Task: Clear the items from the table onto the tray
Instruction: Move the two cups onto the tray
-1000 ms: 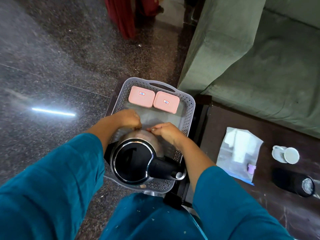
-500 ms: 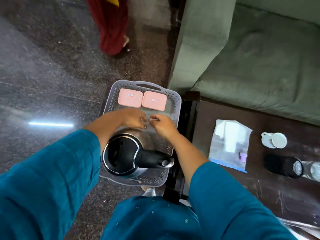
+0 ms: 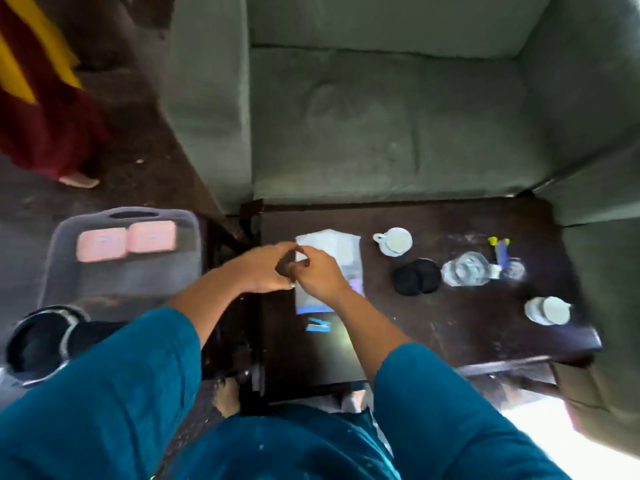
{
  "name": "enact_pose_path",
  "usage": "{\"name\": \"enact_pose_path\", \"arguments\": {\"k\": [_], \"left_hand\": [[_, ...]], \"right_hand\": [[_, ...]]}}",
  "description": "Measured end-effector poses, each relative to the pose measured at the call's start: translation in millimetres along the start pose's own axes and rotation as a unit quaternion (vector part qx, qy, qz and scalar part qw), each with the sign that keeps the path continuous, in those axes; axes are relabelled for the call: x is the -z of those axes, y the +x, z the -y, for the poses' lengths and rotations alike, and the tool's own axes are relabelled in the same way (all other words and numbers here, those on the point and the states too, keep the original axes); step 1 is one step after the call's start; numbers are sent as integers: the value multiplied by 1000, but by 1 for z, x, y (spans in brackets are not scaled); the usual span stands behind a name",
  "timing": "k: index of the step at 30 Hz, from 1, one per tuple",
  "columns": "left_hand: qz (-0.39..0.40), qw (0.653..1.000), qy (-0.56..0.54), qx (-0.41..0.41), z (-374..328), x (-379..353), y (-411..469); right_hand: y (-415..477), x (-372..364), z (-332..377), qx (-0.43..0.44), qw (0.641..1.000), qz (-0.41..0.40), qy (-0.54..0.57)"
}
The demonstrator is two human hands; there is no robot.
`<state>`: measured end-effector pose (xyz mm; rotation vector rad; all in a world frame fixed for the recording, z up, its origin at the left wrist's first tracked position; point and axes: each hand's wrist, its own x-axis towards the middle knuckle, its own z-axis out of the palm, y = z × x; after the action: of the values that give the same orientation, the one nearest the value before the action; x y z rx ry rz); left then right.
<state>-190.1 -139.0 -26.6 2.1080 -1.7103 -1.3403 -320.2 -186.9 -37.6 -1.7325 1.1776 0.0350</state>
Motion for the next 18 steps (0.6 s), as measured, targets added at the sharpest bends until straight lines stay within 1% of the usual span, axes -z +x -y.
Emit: {"name": "enact_pose_path", "arguments": {"k": [3, 7, 10, 12, 15, 18], "left_hand": [[37, 999, 28, -20, -67, -42, 34], [44, 995, 2, -90, -148, -92, 77], [73, 988, 7, -133, -203, -124, 114], [80, 985, 29, -149, -232, -144, 138], [88, 983, 54, -154, -276, -178, 173], [116, 980, 52, -156, -308, -212, 200]], "right_hand": [[-25, 59, -57, -42, 999, -33, -7], [-54, 131, -130, -75, 994, -81, 10], [-70, 180, -182, -97, 987, -128, 9], [-77, 207, -215, -118, 982, -151, -1], [-87, 242, -266, -188, 962, -196, -9], [-93, 263, -315, -237, 945, -224, -21]]}}
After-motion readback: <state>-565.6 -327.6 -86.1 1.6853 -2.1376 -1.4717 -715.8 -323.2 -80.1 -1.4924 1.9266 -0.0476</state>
